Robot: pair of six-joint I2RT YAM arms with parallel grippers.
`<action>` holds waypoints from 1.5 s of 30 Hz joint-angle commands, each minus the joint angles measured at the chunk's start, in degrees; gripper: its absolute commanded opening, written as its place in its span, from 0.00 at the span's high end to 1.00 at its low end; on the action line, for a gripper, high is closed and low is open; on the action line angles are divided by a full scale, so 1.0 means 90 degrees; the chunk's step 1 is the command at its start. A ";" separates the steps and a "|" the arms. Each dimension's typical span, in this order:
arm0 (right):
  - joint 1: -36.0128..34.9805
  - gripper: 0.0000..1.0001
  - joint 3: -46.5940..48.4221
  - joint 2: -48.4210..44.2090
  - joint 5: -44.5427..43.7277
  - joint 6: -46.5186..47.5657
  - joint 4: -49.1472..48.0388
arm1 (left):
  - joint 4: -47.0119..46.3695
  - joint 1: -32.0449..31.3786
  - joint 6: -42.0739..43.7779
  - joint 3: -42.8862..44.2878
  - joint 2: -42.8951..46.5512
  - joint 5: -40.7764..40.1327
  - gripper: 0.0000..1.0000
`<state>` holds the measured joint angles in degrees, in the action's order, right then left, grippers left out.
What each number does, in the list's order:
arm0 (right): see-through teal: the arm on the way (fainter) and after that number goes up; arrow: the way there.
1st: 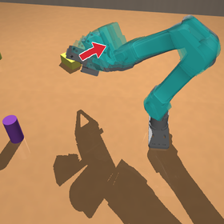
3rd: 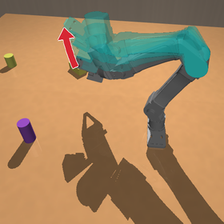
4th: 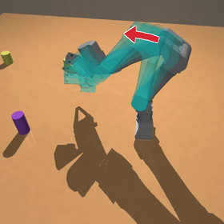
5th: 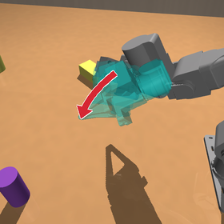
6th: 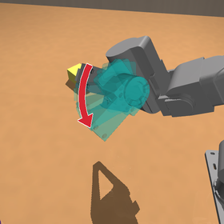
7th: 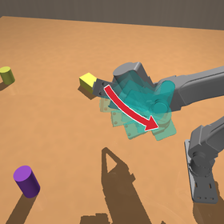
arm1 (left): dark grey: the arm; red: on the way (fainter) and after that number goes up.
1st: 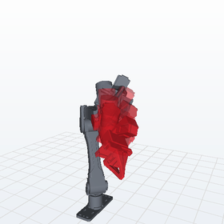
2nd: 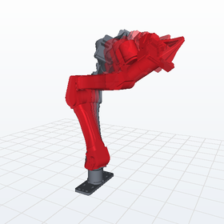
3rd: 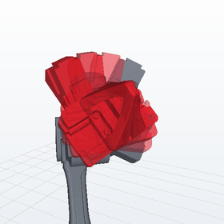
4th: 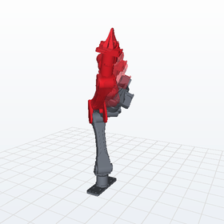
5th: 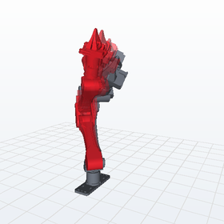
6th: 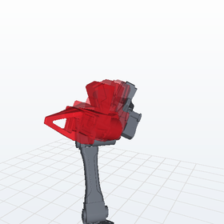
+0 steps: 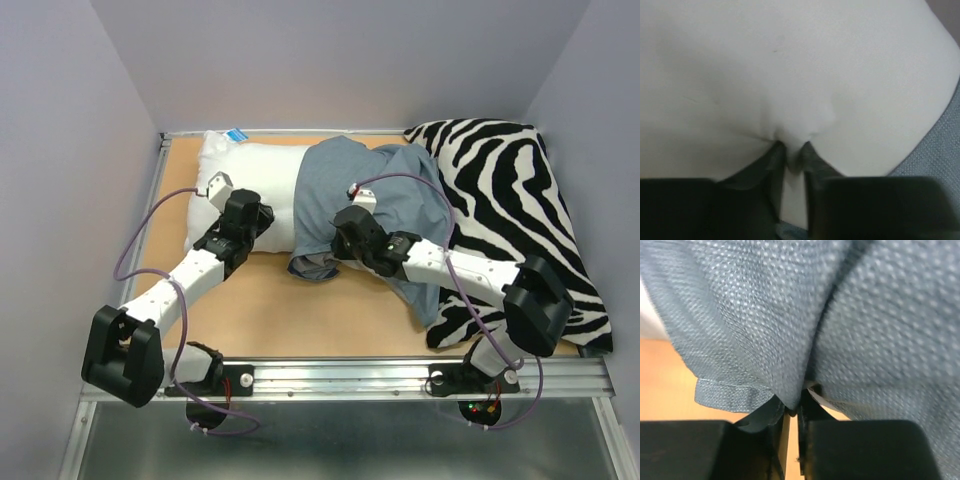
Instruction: Remove the pillowcase from the pillow
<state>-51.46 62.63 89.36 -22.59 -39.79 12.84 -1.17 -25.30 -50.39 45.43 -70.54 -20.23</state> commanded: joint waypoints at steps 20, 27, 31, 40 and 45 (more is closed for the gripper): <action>0.1773 0.97 -0.0377 -0.2664 -0.0020 0.0652 0.1249 | 0.0120 0.3182 0.0413 0.1212 0.0104 -0.0047 1.00; 0.1773 0.28 -0.0455 -0.3053 0.0274 0.0847 0.1405 | 0.0091 0.3202 0.0501 0.1251 -0.0013 0.0119 1.00; 0.1831 0.09 -0.0591 -0.3298 0.0457 0.0935 0.1522 | 0.0101 0.3192 0.0540 0.1339 -0.0052 0.0225 1.00; 0.1841 0.02 -0.2104 -0.3095 0.2860 0.0926 -0.0680 | -0.0114 0.3202 0.0540 0.1222 -0.0033 0.0558 1.00; 0.1841 0.01 -0.2515 -0.2469 0.2881 0.0477 -0.2303 | -0.0143 0.3202 0.0540 0.1183 -0.0014 0.0626 1.00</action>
<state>-35.20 42.00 65.69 -0.30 -32.71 9.74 2.39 3.49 -45.93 54.39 -72.18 -14.83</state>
